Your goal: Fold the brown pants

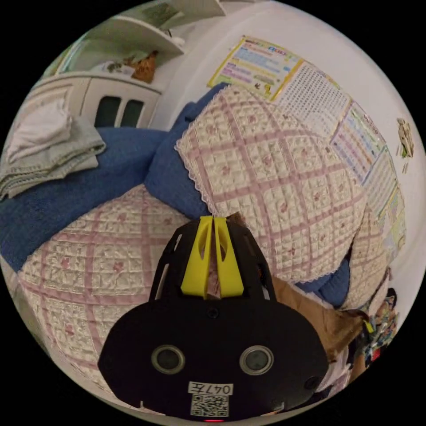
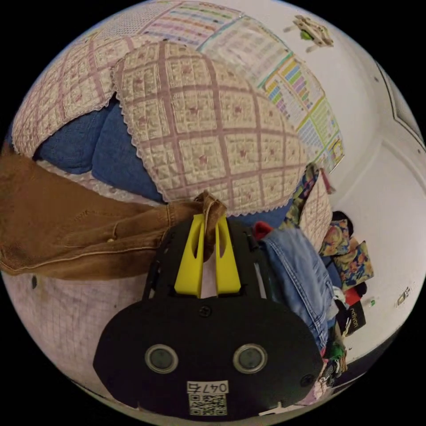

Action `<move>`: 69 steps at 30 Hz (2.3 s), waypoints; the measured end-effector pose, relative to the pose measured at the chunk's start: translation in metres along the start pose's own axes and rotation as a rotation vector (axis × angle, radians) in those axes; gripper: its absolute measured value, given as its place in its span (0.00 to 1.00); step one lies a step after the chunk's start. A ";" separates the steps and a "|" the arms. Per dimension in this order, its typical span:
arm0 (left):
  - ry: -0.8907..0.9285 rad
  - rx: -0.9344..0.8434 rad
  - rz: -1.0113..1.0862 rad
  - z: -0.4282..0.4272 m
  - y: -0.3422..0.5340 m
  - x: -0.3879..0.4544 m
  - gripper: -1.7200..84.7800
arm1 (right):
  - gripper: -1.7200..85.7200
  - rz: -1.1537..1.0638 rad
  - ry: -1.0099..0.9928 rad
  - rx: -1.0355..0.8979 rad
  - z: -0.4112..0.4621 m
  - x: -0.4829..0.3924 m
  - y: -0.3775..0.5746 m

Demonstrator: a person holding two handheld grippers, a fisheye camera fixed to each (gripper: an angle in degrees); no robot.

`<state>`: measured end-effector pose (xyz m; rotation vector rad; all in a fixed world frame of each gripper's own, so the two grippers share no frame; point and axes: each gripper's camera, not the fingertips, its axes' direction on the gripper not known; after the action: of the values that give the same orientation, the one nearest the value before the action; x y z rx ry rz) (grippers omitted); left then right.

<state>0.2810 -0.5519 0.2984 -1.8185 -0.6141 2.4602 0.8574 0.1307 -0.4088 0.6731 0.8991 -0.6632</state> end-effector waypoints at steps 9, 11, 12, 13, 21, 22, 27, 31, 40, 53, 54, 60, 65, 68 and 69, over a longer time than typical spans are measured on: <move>-0.117 -0.357 -0.191 0.062 0.076 -0.051 0.01 | 0.02 0.045 -0.045 -0.231 0.077 -0.022 0.072; -0.107 -0.374 -0.192 0.062 0.078 -0.040 0.01 | 0.03 0.043 -0.053 -0.231 0.080 -0.020 0.072; -0.111 -0.388 -0.170 0.061 0.075 -0.027 0.01 | 0.03 0.062 -0.076 -0.237 0.081 -0.016 0.071; -0.115 -0.396 -0.152 0.060 0.073 -0.019 0.02 | 0.03 0.122 -0.145 -0.259 0.087 -0.005 0.072; -0.347 -0.155 0.163 -0.074 0.063 0.120 0.15 | 0.20 0.390 -0.532 -0.103 0.039 0.079 0.093; -0.311 -0.097 0.183 -0.096 0.068 0.133 0.15 | 0.19 0.382 -0.503 0.018 0.005 0.084 0.099; 0.006 0.150 0.430 -0.266 0.137 0.266 0.07 | 0.11 0.278 -0.427 0.282 -0.081 0.061 0.118; 0.168 -0.028 0.544 -0.281 0.157 0.379 0.03 | 0.08 0.084 -0.833 0.126 -0.055 -0.016 0.057; 0.611 -0.248 0.652 -0.248 0.233 0.673 0.01 | 0.08 -0.223 -1.174 -0.285 0.031 -0.219 -0.058; 0.582 -0.206 0.784 -0.272 0.287 0.776 0.01 | 0.04 -0.169 -1.062 0.200 -0.006 -0.195 -0.036; 0.601 -0.161 0.758 -0.284 0.285 0.774 0.01 | 0.04 -0.125 -1.033 0.237 -0.004 -0.185 -0.037; 0.568 -0.041 0.742 -0.319 0.286 0.774 0.01 | 0.10 -0.089 -0.889 -0.048 0.092 -0.130 -0.075; 0.504 0.032 0.745 -0.332 0.291 0.779 0.01 | 0.13 -0.282 -0.778 -0.080 0.138 -0.127 -0.134; 0.486 -0.012 0.757 -0.324 0.294 0.780 0.01 | 0.14 -0.420 -0.759 -0.169 0.165 -0.148 -0.163; 0.483 -0.028 0.770 -0.321 0.294 0.780 0.01 | 0.15 -0.441 -0.757 -0.195 0.171 -0.152 -0.167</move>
<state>0.3900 -0.5360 -0.5879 -2.9306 0.1193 2.1527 0.7424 -0.0664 -0.2406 0.0105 0.3855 -1.1076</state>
